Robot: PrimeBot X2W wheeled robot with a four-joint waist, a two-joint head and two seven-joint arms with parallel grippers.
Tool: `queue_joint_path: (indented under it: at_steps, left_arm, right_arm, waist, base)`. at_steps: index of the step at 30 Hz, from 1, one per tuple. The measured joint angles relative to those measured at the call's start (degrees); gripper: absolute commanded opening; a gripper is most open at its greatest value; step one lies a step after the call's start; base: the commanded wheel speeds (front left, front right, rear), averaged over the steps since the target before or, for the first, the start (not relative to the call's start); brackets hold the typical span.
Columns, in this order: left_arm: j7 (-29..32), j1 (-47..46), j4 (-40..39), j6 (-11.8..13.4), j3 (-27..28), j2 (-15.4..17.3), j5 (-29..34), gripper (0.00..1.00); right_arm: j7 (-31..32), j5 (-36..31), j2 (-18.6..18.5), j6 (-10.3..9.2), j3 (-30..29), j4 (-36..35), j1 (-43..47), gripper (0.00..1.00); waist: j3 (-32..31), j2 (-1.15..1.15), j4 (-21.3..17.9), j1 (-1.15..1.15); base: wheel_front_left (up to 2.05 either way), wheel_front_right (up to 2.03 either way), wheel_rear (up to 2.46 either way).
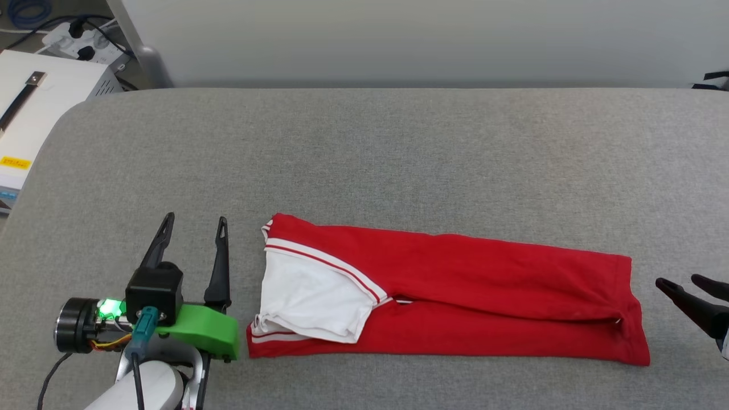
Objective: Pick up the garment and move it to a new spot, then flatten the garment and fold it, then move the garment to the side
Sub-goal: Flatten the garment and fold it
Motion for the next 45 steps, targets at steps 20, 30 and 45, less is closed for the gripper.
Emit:
queue_joint_path:
  at_steps: [20,30,45]
  left_arm:
    - [0.0,8.9,0.2,-8.8,20.3,-17.3,19.2,1.00]
    - [0.0,11.0,1.3,-14.6,25.5,-23.6,25.6,1.00]
    - [0.0,14.1,3.2,-20.5,30.5,-26.9,30.6,1.00]
  right_arm:
    - [12.9,1.4,5.0,-0.05,3.0,14.9,-8.1,1.00]
    - [11.3,3.6,5.6,-0.51,8.4,13.5,-9.9,1.00]
    - [4.2,4.9,3.2,0.00,8.2,18.2,-9.4,0.00]
  waist:
    - [8.0,0.00,7.4,0.00]
    - [8.7,0.00,7.6,0.00]
    - [4.3,0.00,6.1,0.01]
  base:
    - [0.00,0.00,0.00]
    - [0.00,0.00,0.00]
    - [0.00,0.00,0.00]
